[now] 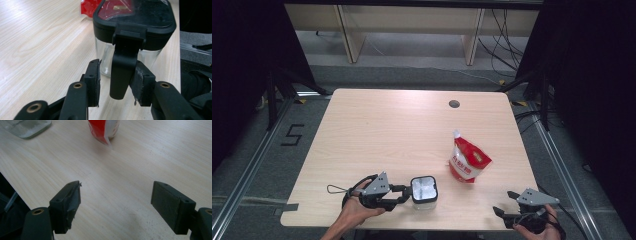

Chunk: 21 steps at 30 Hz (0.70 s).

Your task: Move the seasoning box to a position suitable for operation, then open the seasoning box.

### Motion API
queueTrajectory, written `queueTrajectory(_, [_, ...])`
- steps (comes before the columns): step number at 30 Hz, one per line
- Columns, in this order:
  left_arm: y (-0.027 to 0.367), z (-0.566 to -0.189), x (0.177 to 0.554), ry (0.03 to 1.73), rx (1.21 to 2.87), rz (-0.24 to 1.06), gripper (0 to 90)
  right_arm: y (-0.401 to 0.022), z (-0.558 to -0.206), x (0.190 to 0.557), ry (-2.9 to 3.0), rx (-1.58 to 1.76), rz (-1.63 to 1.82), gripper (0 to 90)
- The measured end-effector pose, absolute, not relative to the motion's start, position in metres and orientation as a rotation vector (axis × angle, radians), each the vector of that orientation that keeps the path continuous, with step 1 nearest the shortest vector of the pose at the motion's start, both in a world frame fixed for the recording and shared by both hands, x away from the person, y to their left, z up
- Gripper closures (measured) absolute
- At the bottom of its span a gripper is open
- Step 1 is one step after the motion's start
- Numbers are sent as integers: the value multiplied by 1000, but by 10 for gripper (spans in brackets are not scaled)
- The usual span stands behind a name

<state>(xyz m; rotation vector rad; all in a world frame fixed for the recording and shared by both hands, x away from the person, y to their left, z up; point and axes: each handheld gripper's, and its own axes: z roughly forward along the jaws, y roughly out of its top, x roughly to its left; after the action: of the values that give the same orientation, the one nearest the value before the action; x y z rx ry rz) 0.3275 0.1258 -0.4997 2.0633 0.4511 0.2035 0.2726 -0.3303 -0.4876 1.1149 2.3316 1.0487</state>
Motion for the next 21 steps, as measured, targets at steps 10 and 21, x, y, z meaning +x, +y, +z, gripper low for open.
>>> queueTrajectory(10, [140,-493,314,530,2003,140,303,-330,-488,273,2343,1089,1044,246])
queueTrajectory(21, [138,-470,297,522,1927,145,240,-330,-487,273,2345,1057,1056,245])
